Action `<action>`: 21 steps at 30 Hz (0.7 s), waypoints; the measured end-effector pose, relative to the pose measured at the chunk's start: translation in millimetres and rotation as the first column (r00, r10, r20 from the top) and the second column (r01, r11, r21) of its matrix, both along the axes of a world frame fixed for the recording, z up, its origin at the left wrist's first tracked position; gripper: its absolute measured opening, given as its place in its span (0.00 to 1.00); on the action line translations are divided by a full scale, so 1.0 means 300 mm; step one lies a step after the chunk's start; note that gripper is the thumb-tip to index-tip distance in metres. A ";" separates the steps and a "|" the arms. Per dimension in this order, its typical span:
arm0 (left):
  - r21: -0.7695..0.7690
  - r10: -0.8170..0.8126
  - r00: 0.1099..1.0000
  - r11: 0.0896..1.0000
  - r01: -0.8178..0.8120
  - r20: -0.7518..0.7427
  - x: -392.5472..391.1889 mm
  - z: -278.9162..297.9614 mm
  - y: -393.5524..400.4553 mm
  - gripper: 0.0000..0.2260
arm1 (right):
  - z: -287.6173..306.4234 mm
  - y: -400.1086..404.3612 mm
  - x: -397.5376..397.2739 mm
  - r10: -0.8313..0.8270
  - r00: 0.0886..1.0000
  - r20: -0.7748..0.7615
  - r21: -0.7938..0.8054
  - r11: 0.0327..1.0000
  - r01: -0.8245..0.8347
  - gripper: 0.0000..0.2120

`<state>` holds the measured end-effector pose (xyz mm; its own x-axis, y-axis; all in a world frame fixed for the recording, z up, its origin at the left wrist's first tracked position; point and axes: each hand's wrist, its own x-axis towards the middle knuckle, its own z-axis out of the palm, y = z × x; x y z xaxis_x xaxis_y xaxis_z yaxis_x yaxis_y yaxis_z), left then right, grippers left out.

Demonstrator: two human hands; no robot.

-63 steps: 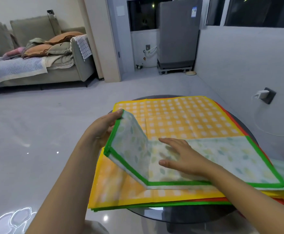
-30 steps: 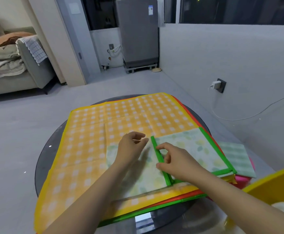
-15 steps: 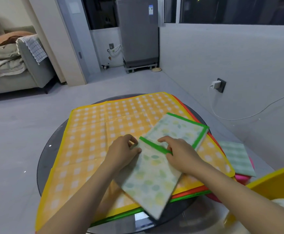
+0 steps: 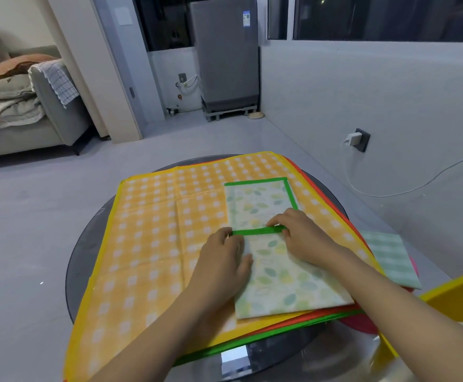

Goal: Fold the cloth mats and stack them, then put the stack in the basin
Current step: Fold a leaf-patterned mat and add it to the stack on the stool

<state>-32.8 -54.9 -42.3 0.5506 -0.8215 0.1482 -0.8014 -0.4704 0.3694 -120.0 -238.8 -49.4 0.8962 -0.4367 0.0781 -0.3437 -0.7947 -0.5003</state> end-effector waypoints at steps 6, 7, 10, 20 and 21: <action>0.242 -0.056 0.997 0.968 0.068 -0.054 -0.040 -0.039 -0.019 0.28 | 0.003 0.098 -0.044 -0.039 0.998 -0.049 -0.292 0.956 0.023 0.25; 0.263 -0.062 0.998 0.962 0.069 -0.032 -0.042 -0.046 -0.021 0.28 | 0.002 0.129 -0.062 -0.010 0.997 -0.077 -0.278 0.960 -0.012 0.25; 0.287 -0.067 0.997 0.956 0.057 0.024 -0.043 -0.063 -0.023 0.27 | -0.016 0.192 -0.121 0.052 0.977 -0.206 -0.199 0.976 -0.093 0.25; 0.307 -0.079 0.995 0.950 0.056 0.063 -0.031 -0.079 -0.018 0.27 | -0.056 0.073 -0.211 -0.101 0.951 -0.293 -0.239 0.971 0.030 0.28; 0.305 -0.080 0.995 0.951 0.055 0.067 -0.031 -0.079 -0.019 0.27 | -0.056 0.070 -0.218 -0.112 0.949 -0.293 -0.231 0.972 0.043 0.27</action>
